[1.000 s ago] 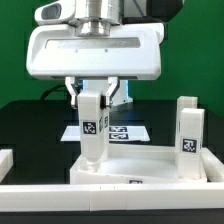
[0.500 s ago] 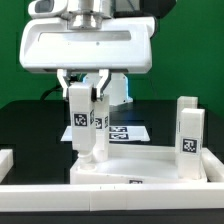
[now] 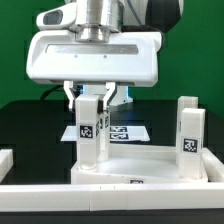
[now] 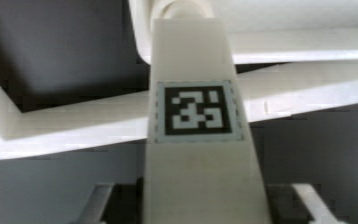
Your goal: Assemble desk
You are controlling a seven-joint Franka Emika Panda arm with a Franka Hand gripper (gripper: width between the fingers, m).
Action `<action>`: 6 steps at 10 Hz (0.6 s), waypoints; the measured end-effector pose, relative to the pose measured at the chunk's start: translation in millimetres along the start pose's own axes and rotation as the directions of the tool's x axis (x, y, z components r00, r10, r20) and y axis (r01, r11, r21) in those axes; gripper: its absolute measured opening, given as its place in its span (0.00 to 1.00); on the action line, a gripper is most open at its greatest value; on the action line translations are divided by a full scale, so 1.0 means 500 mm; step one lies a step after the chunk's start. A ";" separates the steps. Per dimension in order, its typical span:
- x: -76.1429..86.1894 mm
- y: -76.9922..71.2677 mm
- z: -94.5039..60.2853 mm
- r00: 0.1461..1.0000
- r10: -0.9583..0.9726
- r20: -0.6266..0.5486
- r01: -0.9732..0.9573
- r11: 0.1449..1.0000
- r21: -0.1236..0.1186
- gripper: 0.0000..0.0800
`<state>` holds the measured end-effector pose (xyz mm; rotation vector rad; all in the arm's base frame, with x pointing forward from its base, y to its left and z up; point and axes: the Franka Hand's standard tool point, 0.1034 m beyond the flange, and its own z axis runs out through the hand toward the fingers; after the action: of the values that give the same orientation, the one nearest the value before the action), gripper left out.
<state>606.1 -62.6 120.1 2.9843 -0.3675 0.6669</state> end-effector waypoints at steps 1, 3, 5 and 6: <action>-0.002 0.000 0.003 1.000 -0.004 -0.015 0.003 1.000 -0.004 0.36; -0.017 -0.001 0.007 0.998 -0.015 -0.058 0.014 1.000 -0.014 0.36; -0.029 0.000 0.006 0.996 -0.022 -0.090 0.020 1.000 -0.022 0.36; -0.031 0.001 0.005 0.995 -0.023 -0.097 0.021 0.999 -0.024 0.36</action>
Offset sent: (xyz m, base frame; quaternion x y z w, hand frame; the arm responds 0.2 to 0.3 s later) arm -0.0222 0.0116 -0.0174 0.0160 0.0243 0.0261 0.9992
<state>593.5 -60.2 111.2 2.9160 -0.3329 0.7970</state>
